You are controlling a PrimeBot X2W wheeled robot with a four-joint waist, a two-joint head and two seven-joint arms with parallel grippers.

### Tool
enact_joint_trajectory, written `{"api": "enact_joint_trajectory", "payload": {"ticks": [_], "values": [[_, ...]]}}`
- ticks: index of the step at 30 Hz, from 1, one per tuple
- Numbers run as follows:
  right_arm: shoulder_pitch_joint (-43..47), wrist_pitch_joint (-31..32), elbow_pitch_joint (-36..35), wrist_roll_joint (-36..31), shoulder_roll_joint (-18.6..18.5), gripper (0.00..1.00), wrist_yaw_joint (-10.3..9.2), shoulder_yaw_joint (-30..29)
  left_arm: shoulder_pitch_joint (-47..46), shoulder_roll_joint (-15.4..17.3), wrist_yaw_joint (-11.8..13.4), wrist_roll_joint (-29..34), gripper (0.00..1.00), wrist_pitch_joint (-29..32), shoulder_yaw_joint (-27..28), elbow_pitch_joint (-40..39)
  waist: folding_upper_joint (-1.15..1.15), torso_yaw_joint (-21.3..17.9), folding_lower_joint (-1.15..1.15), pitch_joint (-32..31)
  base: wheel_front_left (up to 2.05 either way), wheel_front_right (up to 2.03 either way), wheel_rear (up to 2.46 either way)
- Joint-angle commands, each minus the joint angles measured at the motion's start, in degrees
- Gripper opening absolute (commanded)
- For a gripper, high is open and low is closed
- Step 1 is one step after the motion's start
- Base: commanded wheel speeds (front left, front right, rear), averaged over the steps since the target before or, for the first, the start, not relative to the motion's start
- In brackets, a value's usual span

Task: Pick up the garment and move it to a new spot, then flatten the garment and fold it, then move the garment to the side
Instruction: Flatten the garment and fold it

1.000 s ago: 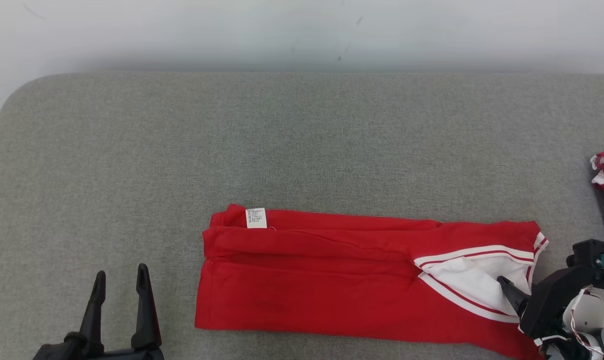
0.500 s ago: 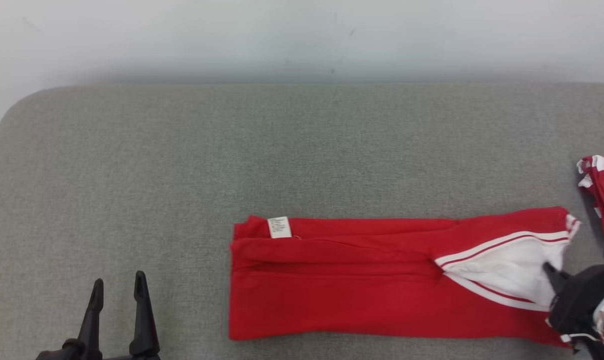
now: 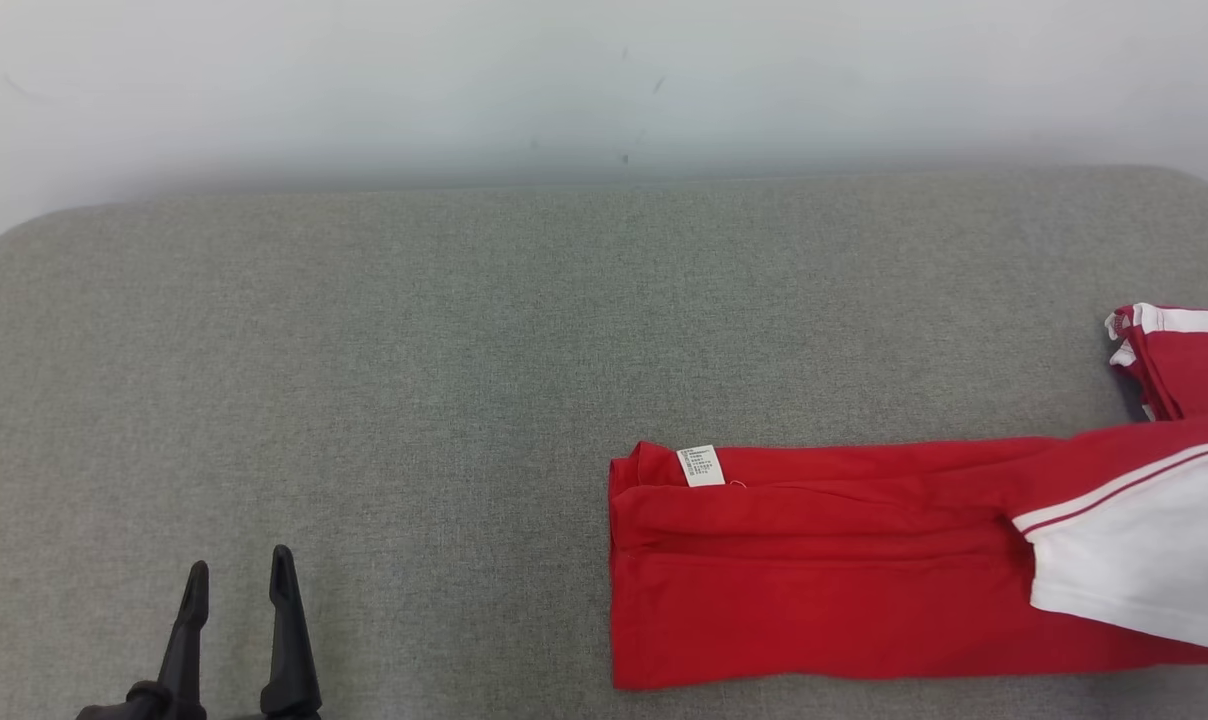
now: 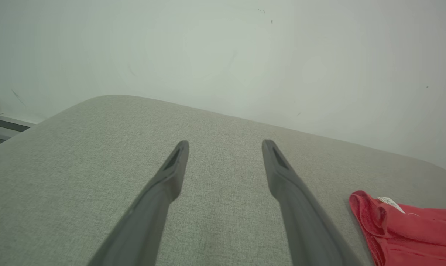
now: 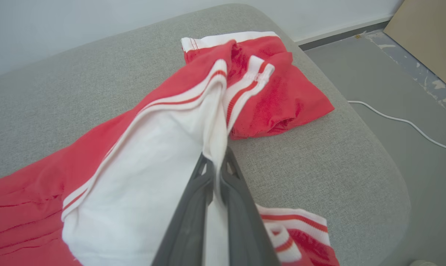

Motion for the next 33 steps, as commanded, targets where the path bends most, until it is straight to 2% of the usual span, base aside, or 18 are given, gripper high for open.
{"api": "enact_joint_trajectory", "payload": {"ticks": [1, 6, 14, 22, 33], "values": [[0.4, 0.7, -1.5, -0.6, 0.8, 0.0, -0.15, 0.6, 0.1, -0.1, 0.1, -0.4, 1.0, -0.2, 0.0, 0.1, 0.0, 0.0, 0.0, 0.0, 0.0, 0.0, 0.0], [1.1, 3.3, -5.5, 0.1, 3.6, 0.0, -0.15, 6.2, 0.1, -0.1, 0.0, -0.5, 1.0, -0.2, 0.0, 0.3, 0.0, 0.0, 0.0, -0.3, 0.0, 0.0, 0.0], [-0.9, 4.8, -6.1, 2.2, 5.2, 0.0, -0.15, 21.0, -0.4, -0.1, -0.2, -0.3, 1.0, -0.2, 0.1, 0.6, 0.0, 0.6, 0.0, -0.5, 0.0, 0.0, 0.0], [-6.0, 4.6, -0.5, 5.9, 7.1, 0.0, -0.15, 34.6, -0.8, -0.1, -0.2, -0.6, 1.0, -0.2, -0.5, 0.9, 0.0, 2.1, 0.0, -0.4, 0.0, 0.0, 0.0], [-10.8, 2.2, 8.9, 9.0, 8.8, 0.0, -0.14, 42.7, -1.1, -0.1, -0.1, -1.0, 1.0, -0.2, -1.4, 1.4, 0.0, 4.7, 0.0, -0.2, 0.0, 0.0, 0.0]]}}
